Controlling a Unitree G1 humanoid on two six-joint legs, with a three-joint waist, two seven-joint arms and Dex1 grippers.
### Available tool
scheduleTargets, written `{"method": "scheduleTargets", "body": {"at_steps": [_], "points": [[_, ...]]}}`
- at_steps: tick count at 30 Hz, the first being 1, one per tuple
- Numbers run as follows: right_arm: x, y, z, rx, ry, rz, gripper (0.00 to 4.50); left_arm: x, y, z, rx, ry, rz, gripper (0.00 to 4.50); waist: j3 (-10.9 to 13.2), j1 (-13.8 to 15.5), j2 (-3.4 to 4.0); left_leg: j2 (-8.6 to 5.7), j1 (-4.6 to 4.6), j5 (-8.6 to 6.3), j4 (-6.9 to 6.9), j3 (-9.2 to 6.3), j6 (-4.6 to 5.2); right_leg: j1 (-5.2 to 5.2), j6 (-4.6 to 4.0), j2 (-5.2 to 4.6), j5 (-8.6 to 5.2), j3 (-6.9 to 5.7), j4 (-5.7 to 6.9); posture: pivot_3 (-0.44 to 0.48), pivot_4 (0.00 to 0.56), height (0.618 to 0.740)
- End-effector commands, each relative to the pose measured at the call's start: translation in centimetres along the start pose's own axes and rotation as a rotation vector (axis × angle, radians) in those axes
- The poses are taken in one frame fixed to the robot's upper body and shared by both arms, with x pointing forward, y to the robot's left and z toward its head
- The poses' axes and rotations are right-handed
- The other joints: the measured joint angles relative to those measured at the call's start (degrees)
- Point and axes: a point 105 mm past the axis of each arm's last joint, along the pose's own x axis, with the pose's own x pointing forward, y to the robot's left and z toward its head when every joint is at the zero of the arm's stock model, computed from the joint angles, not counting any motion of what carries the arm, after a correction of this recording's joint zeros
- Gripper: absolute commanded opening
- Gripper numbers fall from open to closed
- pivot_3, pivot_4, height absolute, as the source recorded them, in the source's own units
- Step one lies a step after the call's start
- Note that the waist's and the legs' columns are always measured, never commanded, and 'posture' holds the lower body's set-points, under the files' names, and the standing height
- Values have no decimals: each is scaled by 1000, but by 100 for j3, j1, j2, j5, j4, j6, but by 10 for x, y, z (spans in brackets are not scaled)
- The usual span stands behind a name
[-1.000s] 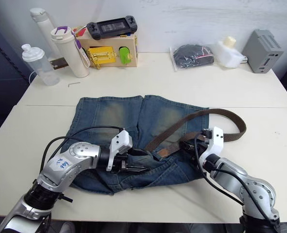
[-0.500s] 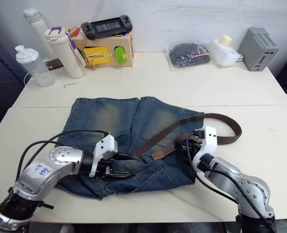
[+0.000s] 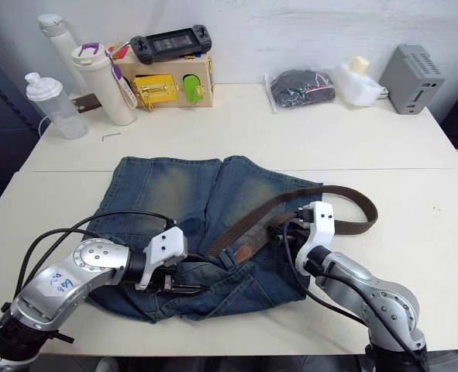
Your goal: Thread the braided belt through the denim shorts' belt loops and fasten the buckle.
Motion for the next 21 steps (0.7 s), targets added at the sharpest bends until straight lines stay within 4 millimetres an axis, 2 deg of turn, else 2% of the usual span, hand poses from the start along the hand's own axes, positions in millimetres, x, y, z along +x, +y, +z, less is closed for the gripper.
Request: {"method": "scheduleTargets", "body": {"at_steps": [1,4,7,12,16,21], "points": [[2,12,-3,-34,3,22,0,5,-6,-40,-105,122,-8,3471,-4,-2,5,0,1,0,0,0,0,0,0,0,0,0,0,0,150,740],[4,12,-6,-52,9,10,0,3,-4,-46,-106,136,-1,3471,-11,-7,14,0,4,0,-4,1,0,0,0,0,0,0,0,0,150,740],[8,12,-18,-66,43,-8,0,1,-1,-47,-111,134,8,3471,-14,-9,15,0,8,3,-12,0,-6,0,0,0,0,0,0,0,150,740],[18,-4,-32,-9,36,-153,0,1,0,-44,-103,121,4,3471,-41,-19,10,2,19,8,-25,0,-14,-1,-1,0,0,1,7,0,150,740],[13,3,-19,72,-69,-149,0,1,-1,-44,-103,121,-1,3471,-58,-20,-5,3,53,11,-43,1,-20,10,-2,0,-1,6,7,0,150,740],[-1,34,6,5,-206,-54,0,0,1,-45,-108,121,9,3471,-54,-17,3,3,58,11,-53,1,-22,8,-14,0,-7,9,9,0,150,740]]}}
